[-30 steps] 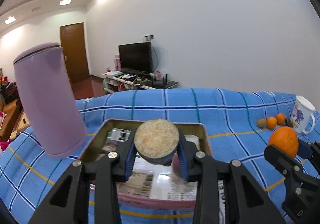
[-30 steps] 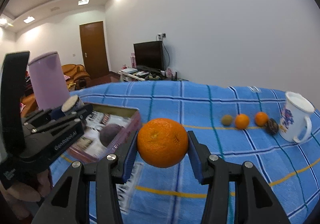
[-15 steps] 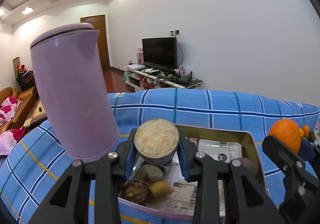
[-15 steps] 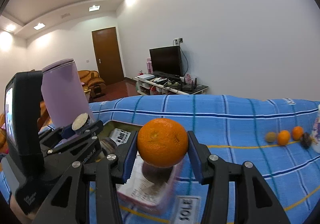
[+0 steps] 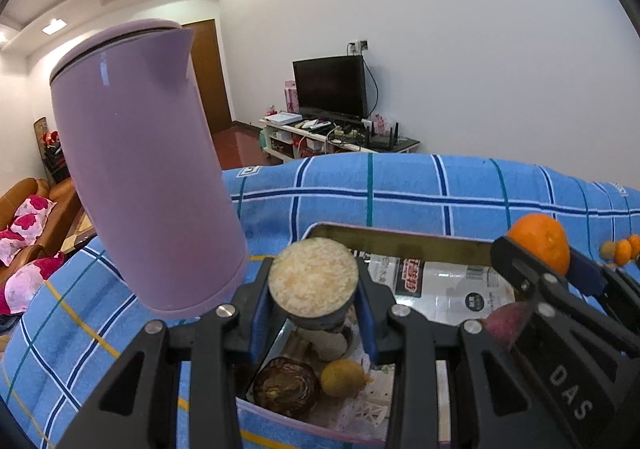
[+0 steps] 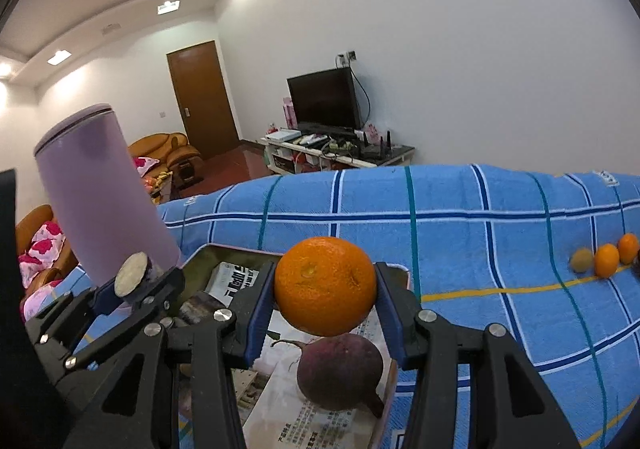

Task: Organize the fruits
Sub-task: 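Lower the orange and jar into the tin and open both tools, then withdraw both tools from the tin toward the remaining fruits, then grasp the dark passion fruit beside the mug with the right tool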

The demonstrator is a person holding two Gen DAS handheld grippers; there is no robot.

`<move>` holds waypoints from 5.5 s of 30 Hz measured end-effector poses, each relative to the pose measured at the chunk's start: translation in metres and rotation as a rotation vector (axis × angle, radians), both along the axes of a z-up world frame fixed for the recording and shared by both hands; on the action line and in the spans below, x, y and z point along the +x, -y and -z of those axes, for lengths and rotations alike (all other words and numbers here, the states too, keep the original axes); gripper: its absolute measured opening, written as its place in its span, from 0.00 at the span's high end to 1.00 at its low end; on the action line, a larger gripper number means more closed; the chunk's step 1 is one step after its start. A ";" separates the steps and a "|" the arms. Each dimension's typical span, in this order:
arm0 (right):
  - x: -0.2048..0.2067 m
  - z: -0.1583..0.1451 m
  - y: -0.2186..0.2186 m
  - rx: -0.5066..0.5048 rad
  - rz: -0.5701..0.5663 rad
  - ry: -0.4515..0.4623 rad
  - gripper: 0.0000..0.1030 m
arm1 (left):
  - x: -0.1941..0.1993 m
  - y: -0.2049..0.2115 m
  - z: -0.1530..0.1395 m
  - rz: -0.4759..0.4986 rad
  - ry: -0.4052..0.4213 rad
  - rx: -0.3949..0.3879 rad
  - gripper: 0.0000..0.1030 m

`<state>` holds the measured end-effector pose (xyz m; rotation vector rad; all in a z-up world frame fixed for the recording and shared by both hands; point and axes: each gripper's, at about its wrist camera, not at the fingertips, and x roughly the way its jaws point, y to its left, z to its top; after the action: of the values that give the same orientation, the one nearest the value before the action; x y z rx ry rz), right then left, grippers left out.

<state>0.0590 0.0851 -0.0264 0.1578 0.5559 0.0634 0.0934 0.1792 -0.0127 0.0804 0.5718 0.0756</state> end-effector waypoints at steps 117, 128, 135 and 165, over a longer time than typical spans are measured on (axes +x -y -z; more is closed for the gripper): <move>-0.116 -0.008 0.128 -0.229 0.285 0.045 0.16 | -0.083 0.080 -0.010 0.152 0.116 -0.014 0.00; -0.113 0.002 0.228 -0.101 0.274 -0.110 0.17 | -0.084 0.150 -0.011 0.340 -0.008 -0.017 0.00; -0.083 0.012 0.289 -0.102 0.229 -0.217 0.38 | -0.062 0.201 -0.011 0.412 -0.112 -0.061 0.00; -0.026 0.044 0.301 -0.560 0.249 -0.357 0.70 | -0.022 0.248 0.011 0.430 -0.196 -0.070 0.01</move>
<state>0.0330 -0.2160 -0.0702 -0.3152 0.8840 -0.3683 0.0709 -0.0689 -0.0236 0.1415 0.7409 -0.3734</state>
